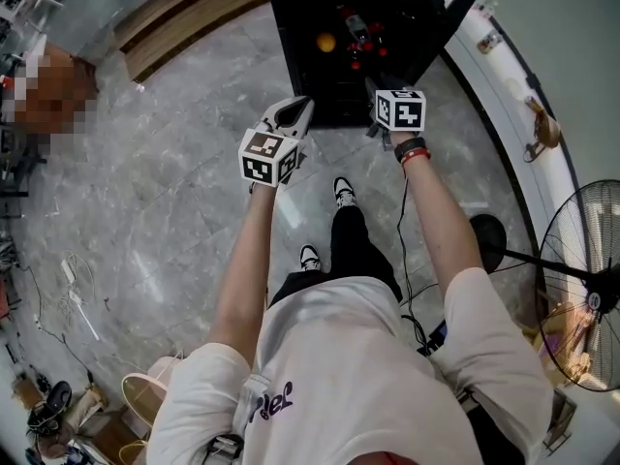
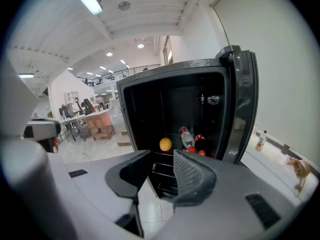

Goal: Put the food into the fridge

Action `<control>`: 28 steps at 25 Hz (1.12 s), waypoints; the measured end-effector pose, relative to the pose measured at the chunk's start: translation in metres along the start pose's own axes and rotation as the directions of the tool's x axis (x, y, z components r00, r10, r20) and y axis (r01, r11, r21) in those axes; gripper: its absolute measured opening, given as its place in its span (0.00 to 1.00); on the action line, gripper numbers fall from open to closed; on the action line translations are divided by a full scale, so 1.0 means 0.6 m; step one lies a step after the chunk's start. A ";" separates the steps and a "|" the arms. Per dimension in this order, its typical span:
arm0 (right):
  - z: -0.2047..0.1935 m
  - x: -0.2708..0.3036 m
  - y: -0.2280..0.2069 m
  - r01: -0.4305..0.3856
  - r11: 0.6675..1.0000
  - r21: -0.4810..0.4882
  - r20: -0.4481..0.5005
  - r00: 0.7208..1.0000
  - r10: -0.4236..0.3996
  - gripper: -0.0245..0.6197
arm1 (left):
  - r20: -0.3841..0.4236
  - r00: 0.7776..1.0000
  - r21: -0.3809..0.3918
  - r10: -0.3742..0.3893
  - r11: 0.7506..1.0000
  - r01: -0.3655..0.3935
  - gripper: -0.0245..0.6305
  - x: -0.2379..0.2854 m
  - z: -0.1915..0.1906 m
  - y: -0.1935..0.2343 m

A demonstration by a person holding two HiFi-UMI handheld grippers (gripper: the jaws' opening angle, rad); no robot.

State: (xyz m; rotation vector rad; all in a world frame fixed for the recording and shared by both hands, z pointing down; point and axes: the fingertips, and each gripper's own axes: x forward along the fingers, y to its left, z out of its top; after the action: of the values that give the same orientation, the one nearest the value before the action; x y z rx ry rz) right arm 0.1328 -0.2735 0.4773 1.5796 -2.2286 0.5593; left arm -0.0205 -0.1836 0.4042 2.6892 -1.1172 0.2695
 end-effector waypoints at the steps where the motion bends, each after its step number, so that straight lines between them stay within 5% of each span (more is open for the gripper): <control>1: 0.001 -0.009 0.000 0.002 1.000 0.001 0.003 1.000 -0.002 0.28 | 0.002 1.000 0.001 -0.001 1.000 0.001 0.07 -0.002 0.002 -0.003; 28: 0.012 -0.241 0.071 0.028 1.000 -0.004 0.151 0.988 -0.027 0.15 | 0.071 0.995 0.038 0.072 0.996 -0.075 0.07 -0.137 0.045 -0.051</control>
State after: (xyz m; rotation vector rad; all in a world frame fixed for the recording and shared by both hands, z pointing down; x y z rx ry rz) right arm 0.1377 -0.1474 0.3943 1.6984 -2.3098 0.4376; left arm -0.0538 -0.1143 0.3537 2.7157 -1.2457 0.2139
